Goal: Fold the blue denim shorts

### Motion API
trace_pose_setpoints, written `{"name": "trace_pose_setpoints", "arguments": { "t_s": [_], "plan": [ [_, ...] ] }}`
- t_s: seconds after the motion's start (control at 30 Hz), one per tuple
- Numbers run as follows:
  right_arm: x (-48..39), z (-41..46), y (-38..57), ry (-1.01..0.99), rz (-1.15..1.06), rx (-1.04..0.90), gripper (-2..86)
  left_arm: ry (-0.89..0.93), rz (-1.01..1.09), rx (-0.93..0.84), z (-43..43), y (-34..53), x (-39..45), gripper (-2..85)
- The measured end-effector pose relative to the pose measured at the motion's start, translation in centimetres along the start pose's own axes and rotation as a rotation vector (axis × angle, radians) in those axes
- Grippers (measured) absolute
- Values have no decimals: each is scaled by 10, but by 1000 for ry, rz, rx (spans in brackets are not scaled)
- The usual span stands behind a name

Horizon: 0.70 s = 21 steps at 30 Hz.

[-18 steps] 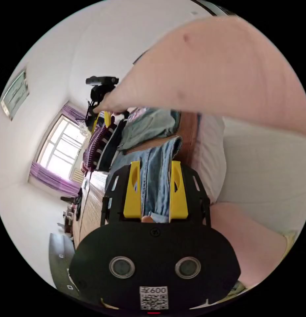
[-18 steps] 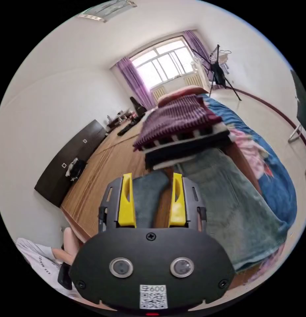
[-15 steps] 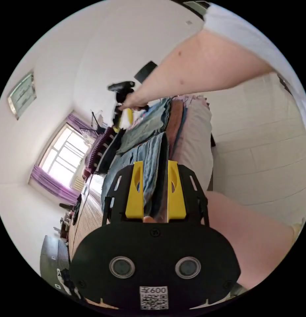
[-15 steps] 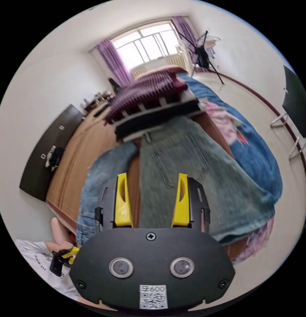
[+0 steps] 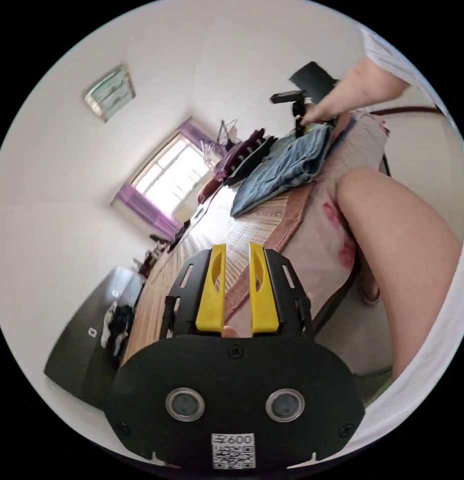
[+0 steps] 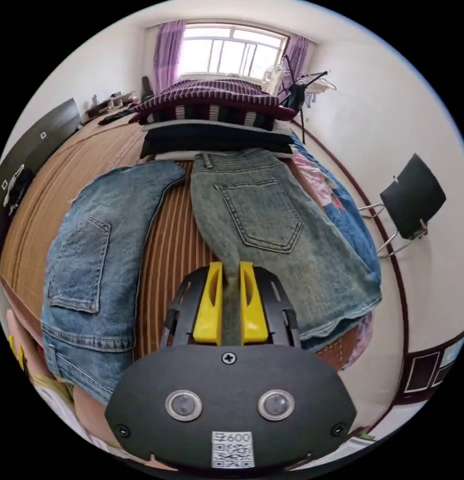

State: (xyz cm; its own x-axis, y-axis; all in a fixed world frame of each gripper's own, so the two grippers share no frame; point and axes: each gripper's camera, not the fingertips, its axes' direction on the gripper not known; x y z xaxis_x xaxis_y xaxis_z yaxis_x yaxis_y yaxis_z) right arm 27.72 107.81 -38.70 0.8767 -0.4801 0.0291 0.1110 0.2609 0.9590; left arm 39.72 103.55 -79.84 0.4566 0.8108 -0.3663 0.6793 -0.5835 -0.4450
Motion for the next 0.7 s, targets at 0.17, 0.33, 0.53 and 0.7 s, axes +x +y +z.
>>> {"name": "trace_pose_setpoints", "arguments": {
  "t_s": [0.17, 0.33, 0.53, 0.7],
  "plan": [
    [44, -107, 20, -133, 185, 241, 3, -97, -57, -48, -25, -15, -22, 61],
    [-12, -271, 41, -236, 3, 493, -2, -55, -160, -117, -42, -35, -51, 71],
    [-265, -403, 110, -385, -485, 524, -3, 32, -324, 320, -115, -188, -127, 92],
    [-449, -394, 171, -728, -725, 363, -3, -102, -308, 568, -194, -337, -211, 114]
  ]
}}
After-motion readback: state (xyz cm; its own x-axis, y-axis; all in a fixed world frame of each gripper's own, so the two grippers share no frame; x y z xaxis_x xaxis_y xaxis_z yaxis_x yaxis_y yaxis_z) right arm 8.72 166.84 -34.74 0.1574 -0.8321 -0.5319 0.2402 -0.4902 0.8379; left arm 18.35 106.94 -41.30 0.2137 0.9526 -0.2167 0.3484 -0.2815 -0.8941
